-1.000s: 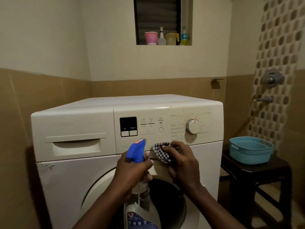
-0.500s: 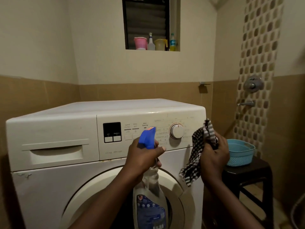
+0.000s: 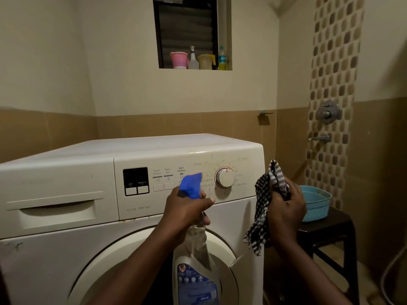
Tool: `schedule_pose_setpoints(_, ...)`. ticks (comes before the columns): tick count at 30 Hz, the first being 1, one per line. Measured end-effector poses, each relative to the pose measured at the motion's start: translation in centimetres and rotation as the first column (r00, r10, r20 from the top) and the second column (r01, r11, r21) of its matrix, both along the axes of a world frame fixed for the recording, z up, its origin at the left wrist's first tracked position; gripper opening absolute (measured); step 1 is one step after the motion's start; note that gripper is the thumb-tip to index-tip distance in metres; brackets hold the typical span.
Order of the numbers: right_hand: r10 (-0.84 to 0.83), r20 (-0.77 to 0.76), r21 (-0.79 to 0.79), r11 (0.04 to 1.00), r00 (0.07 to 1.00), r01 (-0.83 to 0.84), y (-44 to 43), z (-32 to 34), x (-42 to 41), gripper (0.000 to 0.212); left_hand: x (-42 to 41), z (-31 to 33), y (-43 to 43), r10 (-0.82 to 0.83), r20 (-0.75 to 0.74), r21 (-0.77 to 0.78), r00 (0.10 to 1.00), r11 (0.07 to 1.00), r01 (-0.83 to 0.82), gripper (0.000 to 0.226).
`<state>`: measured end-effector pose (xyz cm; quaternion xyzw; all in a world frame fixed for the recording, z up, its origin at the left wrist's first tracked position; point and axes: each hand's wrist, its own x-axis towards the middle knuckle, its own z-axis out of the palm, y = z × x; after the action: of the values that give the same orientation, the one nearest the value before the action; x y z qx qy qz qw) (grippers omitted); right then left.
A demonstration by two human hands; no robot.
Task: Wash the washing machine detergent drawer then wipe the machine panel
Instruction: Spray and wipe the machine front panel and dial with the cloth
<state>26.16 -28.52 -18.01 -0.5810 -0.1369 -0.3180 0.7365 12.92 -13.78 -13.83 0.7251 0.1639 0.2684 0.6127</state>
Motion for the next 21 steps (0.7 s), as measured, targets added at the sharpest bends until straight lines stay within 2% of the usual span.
schedule_pose_setpoints(5, 0.039, 0.019, -0.028, 0.999, 0.999, -0.038, 1.2, 0.5, -0.3, 0.034, -0.2, -1.3, -0.2, 0.0, -0.041, 0.06, 0.999, 0.998, 0.003, 0.023)
schedule_pose_setpoints(17, 0.068, 0.109, -0.027, 0.998, 0.992, -0.065, 3.0, 2.3, -1.2, 0.032, -1.6, -4.1, -0.2, -0.013, -0.133, 0.02, 0.991, 1.0, 0.016, 0.028)
schedule_pose_setpoints(21, 0.034, 0.272, -0.148, 0.989, 0.962, 0.007, 4.3, 4.4, -1.0, 0.035, -2.3, -4.4, -0.2, -0.021, -0.162, 0.026, 0.987, 0.999, 0.025, 0.021)
